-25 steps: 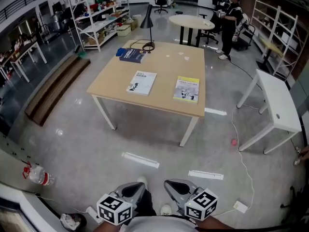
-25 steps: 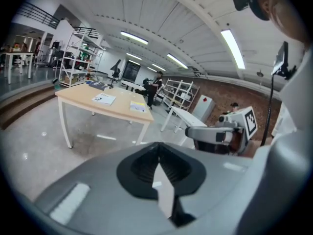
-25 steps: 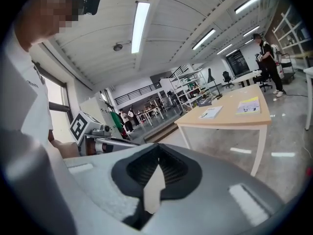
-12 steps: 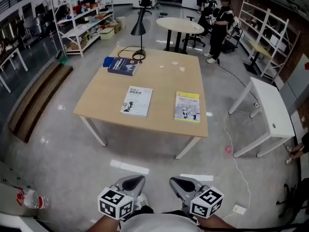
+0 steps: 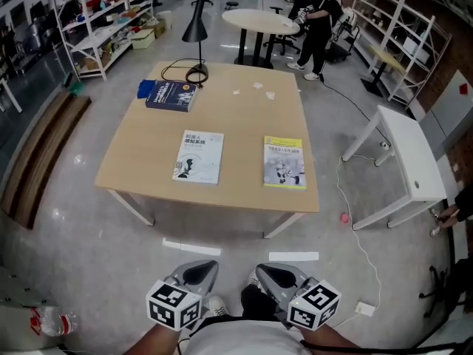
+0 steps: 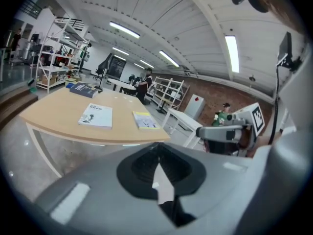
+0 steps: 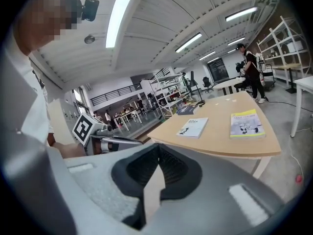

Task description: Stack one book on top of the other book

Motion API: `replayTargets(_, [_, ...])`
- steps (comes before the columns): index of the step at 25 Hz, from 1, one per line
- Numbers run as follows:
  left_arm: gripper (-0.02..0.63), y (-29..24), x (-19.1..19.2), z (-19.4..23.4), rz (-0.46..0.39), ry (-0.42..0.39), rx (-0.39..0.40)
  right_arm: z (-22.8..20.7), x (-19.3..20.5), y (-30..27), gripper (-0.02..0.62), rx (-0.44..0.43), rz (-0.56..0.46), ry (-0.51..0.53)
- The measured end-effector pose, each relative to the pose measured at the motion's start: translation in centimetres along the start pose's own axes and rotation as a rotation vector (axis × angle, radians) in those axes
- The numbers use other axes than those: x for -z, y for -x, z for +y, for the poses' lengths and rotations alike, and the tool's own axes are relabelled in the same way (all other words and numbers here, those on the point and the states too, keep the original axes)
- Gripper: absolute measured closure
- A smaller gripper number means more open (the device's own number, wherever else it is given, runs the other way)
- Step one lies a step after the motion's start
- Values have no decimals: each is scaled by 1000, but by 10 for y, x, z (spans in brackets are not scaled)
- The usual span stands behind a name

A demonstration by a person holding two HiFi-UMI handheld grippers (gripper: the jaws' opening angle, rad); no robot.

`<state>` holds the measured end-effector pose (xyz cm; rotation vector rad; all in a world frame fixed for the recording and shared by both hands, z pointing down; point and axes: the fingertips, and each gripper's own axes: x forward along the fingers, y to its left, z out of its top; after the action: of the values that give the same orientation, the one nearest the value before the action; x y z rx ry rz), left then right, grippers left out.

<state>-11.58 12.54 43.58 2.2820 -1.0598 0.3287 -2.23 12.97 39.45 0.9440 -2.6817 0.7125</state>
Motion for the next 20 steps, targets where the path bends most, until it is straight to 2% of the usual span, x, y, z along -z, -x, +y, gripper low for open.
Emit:
replayTargets(6, [601,-32,-27,21,9,0,-4,-36,-25,-29,594,-11,-8,-11])
replayTargets(17, [601,-105,-111,52,-16,-22,-72,-111,-101,-77,594,-118,-36,24])
replayTargets(20, [601,-124,-126,58,-9,-56,-100,-134,-111,-87,594,-136,-40,15])
